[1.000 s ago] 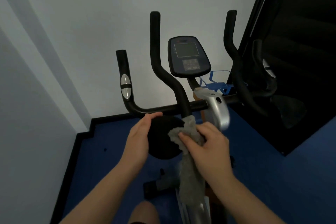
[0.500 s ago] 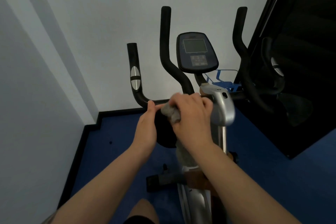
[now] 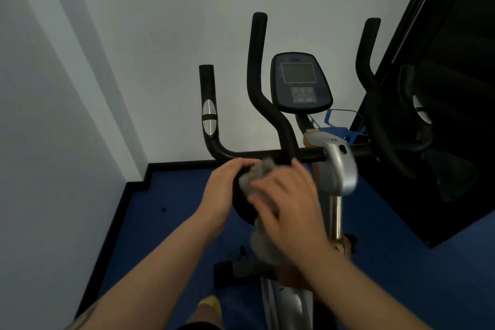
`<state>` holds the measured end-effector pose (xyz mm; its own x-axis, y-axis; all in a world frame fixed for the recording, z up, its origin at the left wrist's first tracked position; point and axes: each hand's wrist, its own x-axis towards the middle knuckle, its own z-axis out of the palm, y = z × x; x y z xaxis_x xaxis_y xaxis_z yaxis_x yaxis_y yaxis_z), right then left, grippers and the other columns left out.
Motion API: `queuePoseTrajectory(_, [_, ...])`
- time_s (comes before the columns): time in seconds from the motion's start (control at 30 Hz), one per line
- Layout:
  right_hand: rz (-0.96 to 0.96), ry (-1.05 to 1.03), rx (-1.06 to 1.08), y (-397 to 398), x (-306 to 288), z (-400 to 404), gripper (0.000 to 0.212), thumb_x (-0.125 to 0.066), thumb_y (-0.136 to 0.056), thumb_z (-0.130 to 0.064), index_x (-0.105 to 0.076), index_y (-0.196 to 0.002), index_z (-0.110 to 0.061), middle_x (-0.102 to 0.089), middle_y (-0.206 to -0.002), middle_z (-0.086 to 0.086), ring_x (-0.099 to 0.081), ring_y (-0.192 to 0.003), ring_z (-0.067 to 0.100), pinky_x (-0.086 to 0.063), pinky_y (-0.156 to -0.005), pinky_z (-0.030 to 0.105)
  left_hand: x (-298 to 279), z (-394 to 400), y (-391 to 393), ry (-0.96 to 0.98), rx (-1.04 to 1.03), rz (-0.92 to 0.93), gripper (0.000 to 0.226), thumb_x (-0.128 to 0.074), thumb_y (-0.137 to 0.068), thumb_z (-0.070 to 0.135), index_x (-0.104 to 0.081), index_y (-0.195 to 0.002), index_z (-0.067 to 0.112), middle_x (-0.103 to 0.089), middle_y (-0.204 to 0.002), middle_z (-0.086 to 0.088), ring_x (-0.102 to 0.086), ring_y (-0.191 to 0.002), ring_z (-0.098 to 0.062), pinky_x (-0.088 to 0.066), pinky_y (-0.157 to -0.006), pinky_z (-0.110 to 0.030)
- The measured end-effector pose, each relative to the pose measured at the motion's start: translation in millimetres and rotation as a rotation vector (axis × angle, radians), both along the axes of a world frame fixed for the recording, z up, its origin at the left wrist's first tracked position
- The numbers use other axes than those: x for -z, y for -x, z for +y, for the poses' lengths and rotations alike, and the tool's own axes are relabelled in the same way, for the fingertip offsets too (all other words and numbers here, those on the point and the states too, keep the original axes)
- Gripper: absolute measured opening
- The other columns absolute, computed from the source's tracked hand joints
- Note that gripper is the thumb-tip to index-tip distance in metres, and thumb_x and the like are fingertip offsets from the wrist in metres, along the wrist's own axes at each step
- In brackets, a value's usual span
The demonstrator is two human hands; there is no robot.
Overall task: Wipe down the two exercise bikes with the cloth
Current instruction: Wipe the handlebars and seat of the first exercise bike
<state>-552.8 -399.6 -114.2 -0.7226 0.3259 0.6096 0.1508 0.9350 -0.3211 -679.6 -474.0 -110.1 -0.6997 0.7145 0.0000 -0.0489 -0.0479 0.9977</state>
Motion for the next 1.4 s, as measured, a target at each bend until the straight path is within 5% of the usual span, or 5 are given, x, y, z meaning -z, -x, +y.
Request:
queuePoseTrajectory(0.23, [0.158, -0.039, 0.121, 22, -10, -10, 0.013, -0.064, -0.089, -0.019, -0.073, -0.099, -0.017, -0.070, -0.097, -0.005, -0.063, -0.094, 0.011, -0.030, -0.114, 0.044, 3, 3, -2, -0.031, -0.070, -0.059, 0.034, -0.047, -0.095, 0.032, -0.077, -0.086, 0.019, -0.074, -0.095, -0.004, -0.069, -0.090, -0.017, -0.053, -0.074, -0.026])
queuePoseTrajectory(0.43, [0.143, 0.052, 0.095, 2, 10, -32, 0.020, -0.060, -0.088, -0.027, -0.071, -0.103, -0.020, -0.068, -0.098, -0.009, -0.060, -0.093, 0.005, -0.034, -0.096, 0.020, 3, 3, -3, -0.046, -0.074, -0.116, 0.054, -0.030, -0.104, 0.040, -0.077, -0.090, 0.018, -0.075, -0.096, -0.005, -0.069, -0.095, -0.017, -0.051, -0.080, -0.028])
queuePoseTrajectory(0.7, [0.198, -0.103, 0.215, 22, 5, -21, 0.015, -0.063, -0.089, -0.019, -0.072, -0.100, -0.021, -0.068, -0.096, -0.006, -0.064, -0.089, 0.013, -0.033, -0.097, 0.033, -14, 7, 1, 0.081, 0.021, -0.019, 0.061, -0.023, -0.105, 0.043, -0.077, -0.095, 0.017, -0.076, -0.093, -0.005, -0.069, -0.097, -0.016, -0.049, -0.091, -0.035])
queuePoseTrajectory(1.07, [0.120, -0.185, 0.262, 26, -13, -7, 0.022, -0.069, -0.082, -0.013, -0.075, -0.102, -0.021, -0.067, -0.094, -0.001, -0.063, -0.084, 0.017, -0.031, -0.093, 0.034, -6, 7, -3, 0.046, -0.089, -0.052, 0.059, -0.029, -0.104, 0.042, -0.079, -0.076, 0.028, -0.076, -0.086, -0.001, -0.071, -0.086, -0.011, -0.048, -0.080, -0.031])
queuePoseTrajectory(1.4, [0.079, -0.253, 0.251, 18, -15, 3, 0.019, -0.070, -0.078, -0.011, -0.074, -0.094, -0.019, -0.062, -0.087, 0.000, -0.062, -0.080, 0.019, -0.029, -0.094, 0.033, -6, 7, -3, 0.040, -0.049, -0.018, 0.058, -0.027, -0.105, 0.039, -0.079, -0.090, 0.022, -0.076, -0.093, -0.002, -0.070, -0.093, -0.013, -0.048, -0.082, -0.030])
